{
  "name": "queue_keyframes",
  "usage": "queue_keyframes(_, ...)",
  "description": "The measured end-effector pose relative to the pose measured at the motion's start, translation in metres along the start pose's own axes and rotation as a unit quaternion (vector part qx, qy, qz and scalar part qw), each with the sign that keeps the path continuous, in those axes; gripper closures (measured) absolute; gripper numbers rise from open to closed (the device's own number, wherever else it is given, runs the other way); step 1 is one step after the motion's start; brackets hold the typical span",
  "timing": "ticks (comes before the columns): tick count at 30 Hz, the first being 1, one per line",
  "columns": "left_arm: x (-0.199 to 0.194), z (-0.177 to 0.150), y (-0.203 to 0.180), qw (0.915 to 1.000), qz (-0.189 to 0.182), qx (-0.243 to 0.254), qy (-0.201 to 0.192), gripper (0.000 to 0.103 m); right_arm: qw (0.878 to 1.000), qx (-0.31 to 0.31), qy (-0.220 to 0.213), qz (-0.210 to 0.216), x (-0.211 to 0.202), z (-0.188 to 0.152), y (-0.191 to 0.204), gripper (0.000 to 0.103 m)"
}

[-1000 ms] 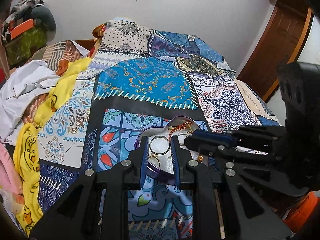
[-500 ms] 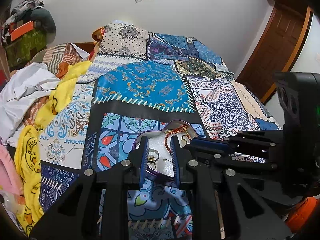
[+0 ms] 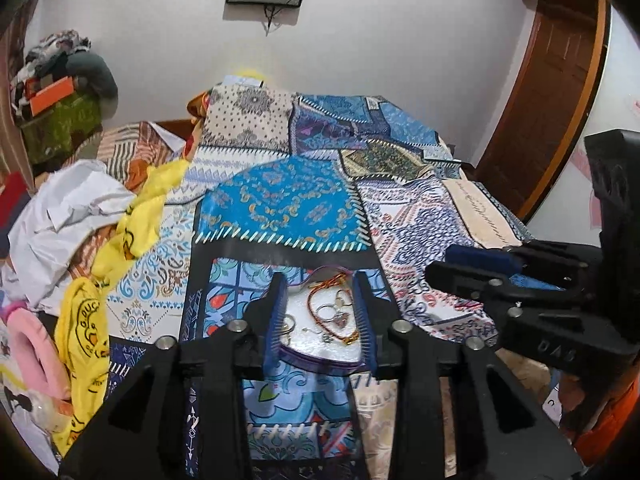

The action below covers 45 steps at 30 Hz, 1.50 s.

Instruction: Organize jewelry

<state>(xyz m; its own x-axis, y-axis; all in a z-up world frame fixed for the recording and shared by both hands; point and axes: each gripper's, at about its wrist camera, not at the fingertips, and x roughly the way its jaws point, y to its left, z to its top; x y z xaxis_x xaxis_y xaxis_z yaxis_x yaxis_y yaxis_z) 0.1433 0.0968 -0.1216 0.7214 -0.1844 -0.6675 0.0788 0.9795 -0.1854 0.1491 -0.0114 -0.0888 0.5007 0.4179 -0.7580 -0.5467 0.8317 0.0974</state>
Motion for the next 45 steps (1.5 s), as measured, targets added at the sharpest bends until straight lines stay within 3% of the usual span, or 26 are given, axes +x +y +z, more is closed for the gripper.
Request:
queue_keyframes(3, -0.006, 0.003, -0.012, 1.0, 0.0, 0.007, -0.006, 0.059, 1.0, 0.008, -0.022, -0.018, -0.02, -0.004, -0.012, 0.067)
queue_keyframes(9, -0.005, 0.007, -0.041, 0.9998, -0.001, 0.018, -0.001, 0.047, 0.997, 0.021, -0.045, -0.054, -0.052, -0.015, -0.041, 0.066)
queue_keyframes(27, 0.061, -0.01, -0.125, 0.9945, -0.026, 0.055, 0.085, 0.047, 0.988, 0.088, -0.042, -0.116, -0.096, -0.068, -0.137, 0.065)
queue_keyframes(35, 0.086, -0.022, -0.139, 0.9911, -0.036, 0.062, 0.112, 0.047, 0.987, 0.108, -0.03, -0.114, -0.092, -0.081, -0.159, 0.065)
queue_keyframes(40, 0.102, -0.024, -0.14, 0.9884, -0.048, 0.054, 0.133, 0.056, 0.988, 0.109, -0.024, -0.107, -0.084, -0.084, -0.167, 0.065)
queue_keyframes(45, 0.11, -0.024, -0.143, 0.9885, -0.049, 0.061, 0.129, 0.057, 0.99, 0.108, -0.012, -0.094, -0.072, -0.082, -0.173, 0.065)
